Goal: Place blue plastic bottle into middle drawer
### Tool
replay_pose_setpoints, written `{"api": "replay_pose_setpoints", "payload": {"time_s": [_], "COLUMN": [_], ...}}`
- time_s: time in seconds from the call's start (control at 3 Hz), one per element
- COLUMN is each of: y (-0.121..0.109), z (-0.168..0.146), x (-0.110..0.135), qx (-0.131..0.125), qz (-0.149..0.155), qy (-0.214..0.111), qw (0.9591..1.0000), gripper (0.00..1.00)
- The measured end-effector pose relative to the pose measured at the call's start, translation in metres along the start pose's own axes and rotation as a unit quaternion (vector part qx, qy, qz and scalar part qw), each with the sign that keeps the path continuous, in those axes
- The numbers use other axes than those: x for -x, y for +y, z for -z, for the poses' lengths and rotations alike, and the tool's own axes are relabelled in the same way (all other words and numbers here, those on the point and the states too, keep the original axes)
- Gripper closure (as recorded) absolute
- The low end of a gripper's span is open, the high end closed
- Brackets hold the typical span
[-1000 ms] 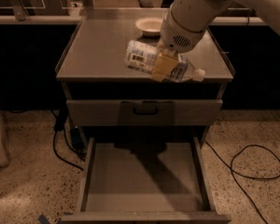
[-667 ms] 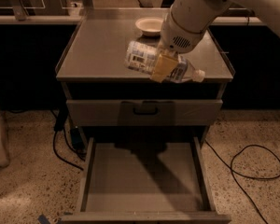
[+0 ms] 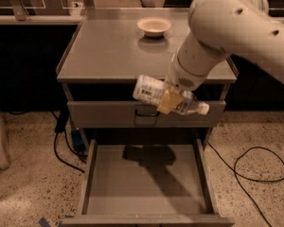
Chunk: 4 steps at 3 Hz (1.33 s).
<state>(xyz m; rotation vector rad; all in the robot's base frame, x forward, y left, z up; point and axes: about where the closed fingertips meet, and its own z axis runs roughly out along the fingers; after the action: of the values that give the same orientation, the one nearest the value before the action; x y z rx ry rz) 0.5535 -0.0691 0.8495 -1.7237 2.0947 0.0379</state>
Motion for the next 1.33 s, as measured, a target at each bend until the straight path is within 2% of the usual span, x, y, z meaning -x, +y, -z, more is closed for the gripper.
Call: {"api": "replay_pose_setpoints", "payload": {"time_s": [0.33,0.67,1.33], "y": [0.022,0.028,0.06], "z": [-0.051,-0.063,-0.146], "x": [-0.021,-0.024,-0.061], "qx": [0.012,0.02,0.041], "qz": [-0.005,-0.003,-0.014], "qy": [0.01,0.005,-0.011], "qw": [0.9999,0.9998,0.999], "gripper": [1.0,1.0,1.0]}}
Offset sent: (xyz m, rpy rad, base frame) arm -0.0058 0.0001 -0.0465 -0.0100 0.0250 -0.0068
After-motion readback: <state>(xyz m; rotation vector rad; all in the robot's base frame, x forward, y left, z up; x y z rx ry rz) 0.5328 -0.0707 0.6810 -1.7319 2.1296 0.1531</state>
